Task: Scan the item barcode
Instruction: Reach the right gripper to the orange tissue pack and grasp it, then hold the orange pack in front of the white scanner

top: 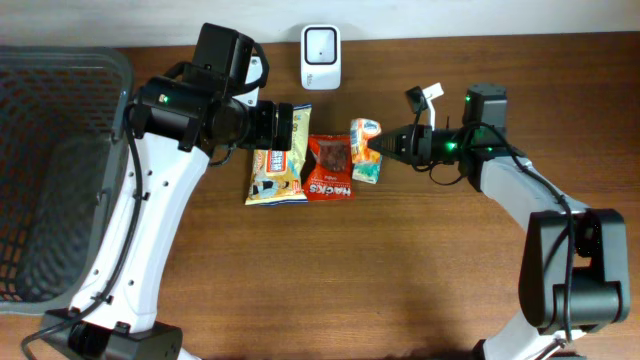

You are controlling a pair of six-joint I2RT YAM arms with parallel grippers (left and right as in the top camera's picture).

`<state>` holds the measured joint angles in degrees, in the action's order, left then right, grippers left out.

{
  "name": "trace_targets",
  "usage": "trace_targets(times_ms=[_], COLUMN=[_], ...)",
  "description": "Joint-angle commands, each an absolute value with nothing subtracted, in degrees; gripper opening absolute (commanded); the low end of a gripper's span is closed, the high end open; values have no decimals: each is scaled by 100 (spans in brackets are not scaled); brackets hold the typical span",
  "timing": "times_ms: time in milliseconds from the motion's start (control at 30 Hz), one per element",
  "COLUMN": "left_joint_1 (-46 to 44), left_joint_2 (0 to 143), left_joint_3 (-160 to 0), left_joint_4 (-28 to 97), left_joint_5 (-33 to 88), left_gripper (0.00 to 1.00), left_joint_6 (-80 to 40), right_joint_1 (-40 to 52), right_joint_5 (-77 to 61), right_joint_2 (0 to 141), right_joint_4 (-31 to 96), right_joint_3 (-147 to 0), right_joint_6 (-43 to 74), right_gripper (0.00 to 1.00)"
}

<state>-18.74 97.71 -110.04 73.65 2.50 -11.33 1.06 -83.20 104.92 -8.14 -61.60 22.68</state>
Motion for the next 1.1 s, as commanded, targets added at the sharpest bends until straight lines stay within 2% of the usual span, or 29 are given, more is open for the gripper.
trace_targets(times_ms=[0, 100, 167, 200, 233, 300, 333, 400, 500, 567, 633, 700, 800, 867, 933, 1067], left_joint_1=[-1870, -1870, -1870, -1870, -1870, -1870, -1870, -1870, -1870, -1870, -1870, -1870, -1870, -1870, -1870, -1870], left_joint_2=[9706, 9706, 9706, 9706, 9706, 9706, 9706, 9706, 9706, 9706, 9706, 9706, 9706, 9706, 9706, 9706], left_joint_3=[-11017, -11017, -11017, -11017, -11017, -11017, -11017, -11017, -11017, -11017, -11017, -11017, -11017, -11017, -11017, -11017], left_joint_4=[7354, 7354, 7356, 7354, 7356, 7354, 7354, 7354, 7354, 7354, 7354, 7354, 7354, 7354, 7354, 7354], left_joint_5=[211, 211, 209, 211, 211, 211, 211, 211, 211, 211, 211, 211, 211, 211, 211, 211], left_gripper=[99, 99, 99, 99, 99, 99, 99, 99, 99, 99, 99, 99, 99, 99, 99, 99], left_joint_6=[-1059, -1059, -1059, -1059, -1059, -1059, -1059, -1059, -1059, -1057, -1059, -1059, -1059, -1059, -1059, -1059], right_joint_1=[421, 491, 517, 574, 694, 985, 1249, 1544, 1979, 2058, 2075, 2117, 2176, 2294, 2311, 2123], right_joint_5=[-8873, -7887, -6108, -4377, -2749, -1157, -158, 845, 1291, 1264, 1225, 1157, 250, -152, -86, -86], right_joint_2=[10385, 10385, 10385, 10385, 10385, 10471, 10626, 10831, 11579, 12167, 12584, 12816, 12991, 13155, 13279, 13356], right_joint_4=[-1208, -1378, -1245, -368, 569, 1542, 1734, 1271, -1037, -2246, -2886, -3157, -3044, -2875, -2943, -3199], right_joint_3=[-6217, -6217, -6230, -6416, -6807, -7839, -8628, -9144, -9172, -9172, -9172, -9172, -9172, -9172, -9172, -9172], right_joint_6=[2084, 2379, 2904, 2899, 2757, 2241, 1721, 1098, -958, -1594, -2043, -2547, -2864, -4241, -5078, -5437], right_gripper=[4, 4, 4, 4, 4, 4, 4, 4, 4, 4, 4, 4, 4, 4, 4, 4])
